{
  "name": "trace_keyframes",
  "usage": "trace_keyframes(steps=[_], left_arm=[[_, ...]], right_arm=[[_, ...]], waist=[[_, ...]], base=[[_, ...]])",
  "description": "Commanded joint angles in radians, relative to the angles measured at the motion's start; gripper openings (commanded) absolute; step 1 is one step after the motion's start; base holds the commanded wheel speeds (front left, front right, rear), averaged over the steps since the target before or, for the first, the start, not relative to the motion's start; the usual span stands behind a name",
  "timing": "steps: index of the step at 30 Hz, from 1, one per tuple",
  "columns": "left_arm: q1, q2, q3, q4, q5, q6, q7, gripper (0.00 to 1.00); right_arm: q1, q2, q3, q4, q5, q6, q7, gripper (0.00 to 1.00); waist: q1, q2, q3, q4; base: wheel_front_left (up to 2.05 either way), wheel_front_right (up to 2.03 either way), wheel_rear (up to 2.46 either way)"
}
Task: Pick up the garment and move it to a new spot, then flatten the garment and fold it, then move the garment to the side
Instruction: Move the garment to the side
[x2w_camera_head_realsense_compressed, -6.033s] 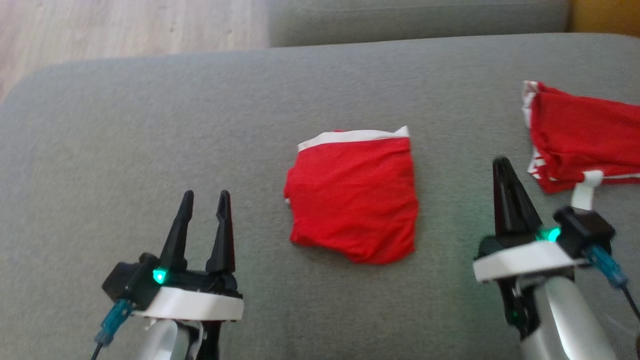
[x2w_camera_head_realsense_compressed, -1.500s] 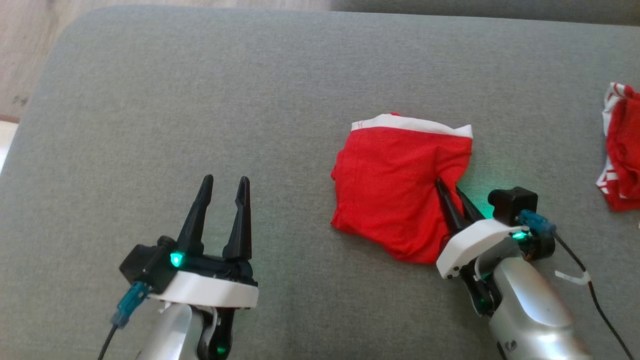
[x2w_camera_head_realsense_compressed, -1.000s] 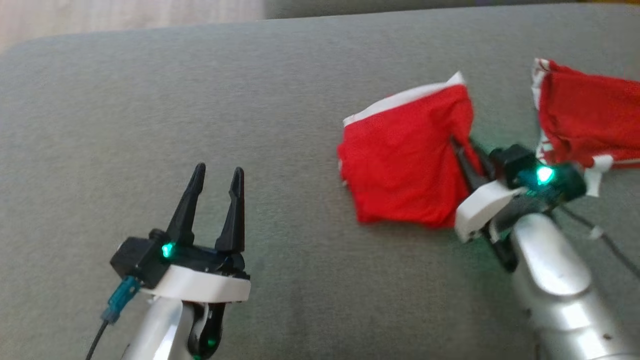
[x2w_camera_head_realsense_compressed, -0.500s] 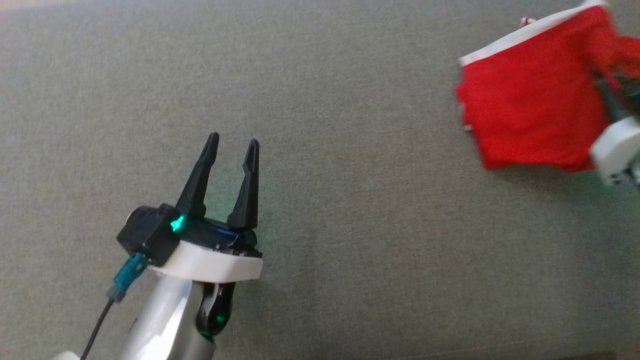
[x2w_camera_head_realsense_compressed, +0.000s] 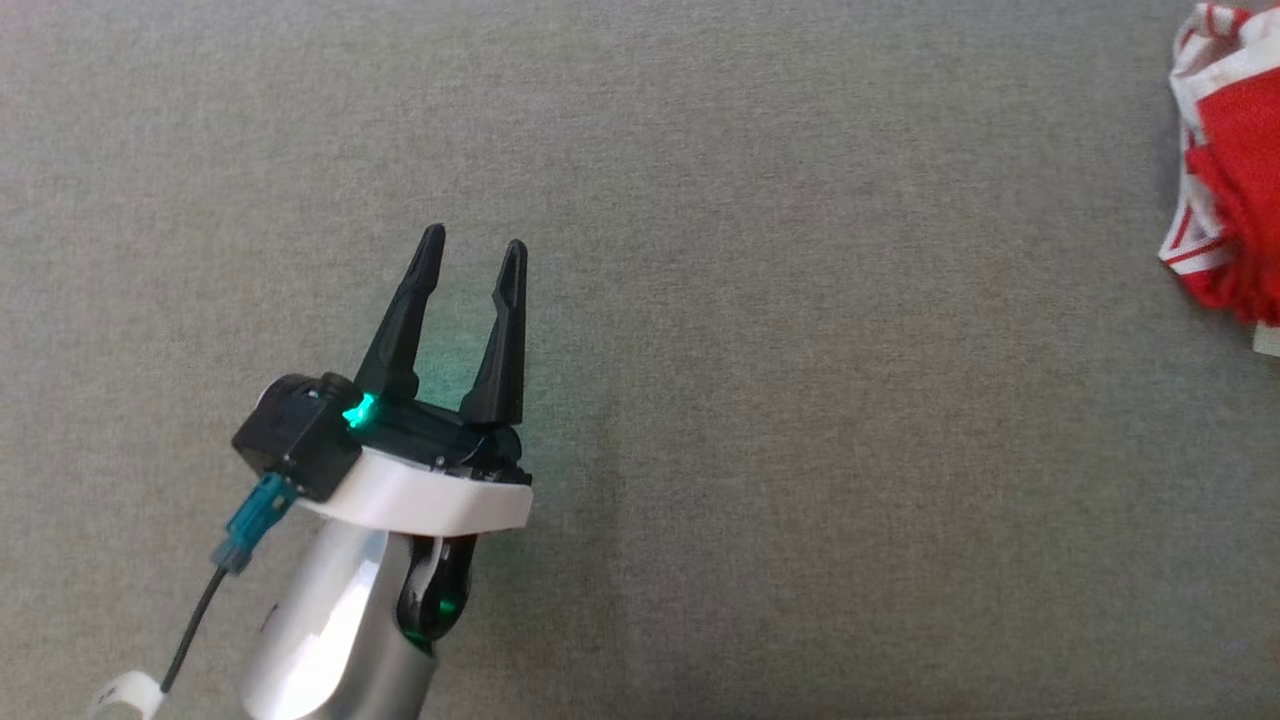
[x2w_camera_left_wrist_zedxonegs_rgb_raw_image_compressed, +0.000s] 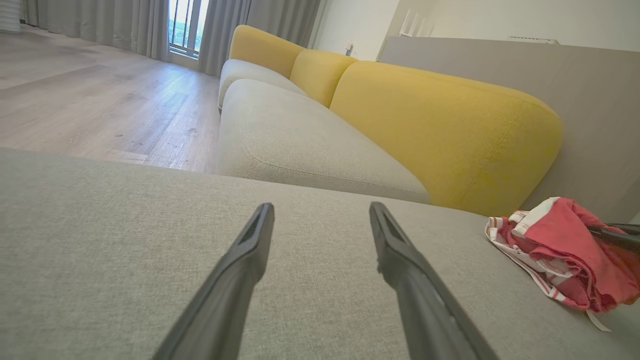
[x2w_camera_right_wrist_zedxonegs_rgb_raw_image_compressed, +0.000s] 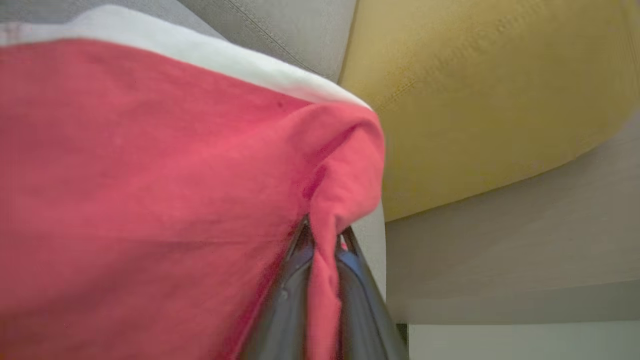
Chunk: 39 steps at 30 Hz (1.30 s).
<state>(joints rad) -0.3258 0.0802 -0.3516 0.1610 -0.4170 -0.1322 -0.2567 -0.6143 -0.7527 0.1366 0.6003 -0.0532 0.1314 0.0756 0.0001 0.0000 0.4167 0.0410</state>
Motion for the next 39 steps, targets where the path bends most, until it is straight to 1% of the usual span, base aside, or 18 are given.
trace_keyframes(steps=[1,6,10,12,13,16,19,23,26,30,36,39], left_arm=[[-0.024,0.004,0.030,-0.025,-0.007,0.002,-0.005,1.00],[-0.030,0.003,0.030,-0.024,-0.007,0.002,-0.005,1.00],[-0.036,0.005,0.035,-0.021,-0.006,0.002,-0.005,1.00],[-0.037,0.005,0.035,-0.017,-0.005,0.002,-0.005,1.00],[-0.038,0.006,0.035,-0.015,-0.005,0.002,-0.005,1.00],[-0.036,0.009,0.037,-0.007,-0.006,0.002,-0.005,1.00],[-0.029,0.012,0.046,-0.002,-0.005,0.002,-0.005,1.00],[-0.013,0.013,0.062,-0.005,-0.003,0.002,-0.005,1.00],[0.005,0.014,0.080,-0.011,-0.002,0.002,-0.005,1.00],[0.037,0.010,0.107,-0.022,0.001,0.002,-0.005,1.00],[0.099,-0.001,0.141,-0.035,0.002,0.002,-0.005,1.00],[0.128,-0.007,0.154,-0.033,0.005,0.002,-0.005,1.00]], right_arm=[[0.006,-0.045,-0.012,-0.016,-0.001,-0.001,0.005,0.00],[0.020,-0.015,-0.089,-0.002,0.000,-0.001,0.057,0.00],[0.036,0.023,-0.151,-0.014,0.000,-0.001,0.090,0.00],[0.044,0.042,-0.176,-0.030,-0.005,-0.001,0.094,0.98],[0.046,0.054,-0.191,-0.038,-0.007,-0.001,0.097,1.00],[0.052,0.089,-0.218,-0.067,-0.018,-0.001,0.106,1.00],[0.047,0.145,-0.256,-0.114,-0.032,-0.001,0.090,1.00],[0.032,0.225,-0.265,-0.173,-0.021,-0.001,0.051,1.00],[0.022,0.301,-0.257,-0.236,0.001,-0.001,0.003,1.00],[0.034,0.435,-0.225,-0.333,0.042,-0.001,-0.043,1.00],[0.156,0.607,-0.173,-0.443,0.115,-0.001,-0.105,1.00],[0.232,0.665,-0.161,-0.470,0.136,-0.001,-0.144,1.00]], waist=[[-0.0001,0.0000,0.005,0.004],[-0.0001,0.0000,0.015,0.009],[-0.0001,0.0000,0.019,0.006],[-0.0001,0.0000,0.018,0.004],[-0.0001,0.0000,0.016,0.002],[-0.0001,0.0000,0.001,-0.005],[-0.0001,0.0000,-0.035,-0.018],[-0.0001,0.0000,-0.086,-0.032],[-0.0001,0.0000,-0.129,-0.041],[-0.0001,0.0000,-0.186,-0.045],[-0.0001,0.0000,-0.264,-0.033],[-0.0001,0.0000,-0.291,-0.025]], base=[[0.00,0.00,0.00],[0.00,0.00,0.00],[0.00,0.00,0.00],[0.00,0.00,0.00],[0.00,0.00,0.00],[0.00,0.00,0.00],[0.00,0.00,0.00],[0.00,0.00,0.00],[0.00,0.00,0.00],[0.00,0.00,0.00],[0.00,0.00,0.00],[0.00,0.00,0.00]])
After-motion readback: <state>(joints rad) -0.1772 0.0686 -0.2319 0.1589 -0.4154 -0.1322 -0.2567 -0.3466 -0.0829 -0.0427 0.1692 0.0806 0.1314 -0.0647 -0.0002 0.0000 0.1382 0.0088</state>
